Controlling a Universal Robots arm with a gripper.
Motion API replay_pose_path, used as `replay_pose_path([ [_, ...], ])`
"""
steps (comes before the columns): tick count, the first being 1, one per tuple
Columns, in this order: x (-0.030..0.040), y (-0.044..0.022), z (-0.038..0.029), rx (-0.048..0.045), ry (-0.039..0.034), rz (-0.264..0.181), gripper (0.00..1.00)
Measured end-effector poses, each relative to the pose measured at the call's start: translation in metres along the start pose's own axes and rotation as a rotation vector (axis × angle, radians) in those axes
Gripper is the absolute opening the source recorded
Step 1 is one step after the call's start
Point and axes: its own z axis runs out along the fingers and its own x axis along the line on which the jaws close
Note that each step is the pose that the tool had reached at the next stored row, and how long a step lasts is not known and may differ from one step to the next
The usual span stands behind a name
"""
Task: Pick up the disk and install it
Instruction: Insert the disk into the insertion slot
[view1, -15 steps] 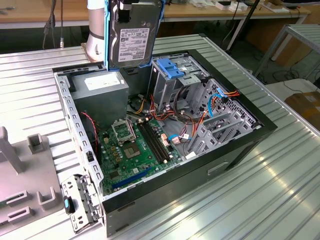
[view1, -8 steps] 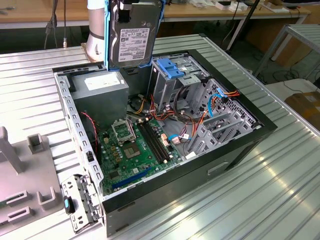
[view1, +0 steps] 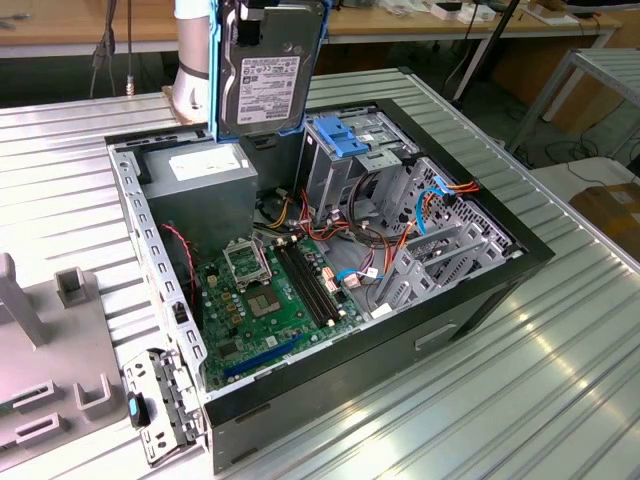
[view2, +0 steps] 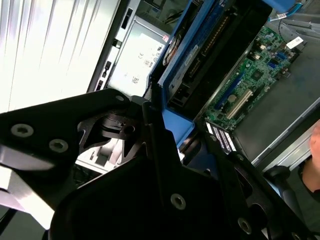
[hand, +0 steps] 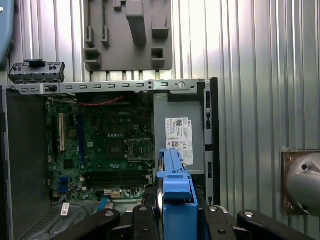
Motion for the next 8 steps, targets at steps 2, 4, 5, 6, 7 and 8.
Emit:
replay_pose_path([
  [2,0.0084,-0.0004,0.0000,0.0001,0.0000,0.000,0.37],
  [4,0.0145,-0.0006,-0.0001,0.0000,-0.0001,0.000,0.37],
  [5,0.0229,-0.0010,-0.0001,0.0000,0.0000,0.000,0.37],
  [6,0.0294,-0.0012,-0.0001,0.0001,-0.0001,0.000,0.37],
  [7,0.0345,-0.0015,-0.0002,0.0000,0.0001,0.000,0.37],
  [8,0.0381,-0.0017,-0.0001,0.0007,-0.0001,0.000,0.37],
])
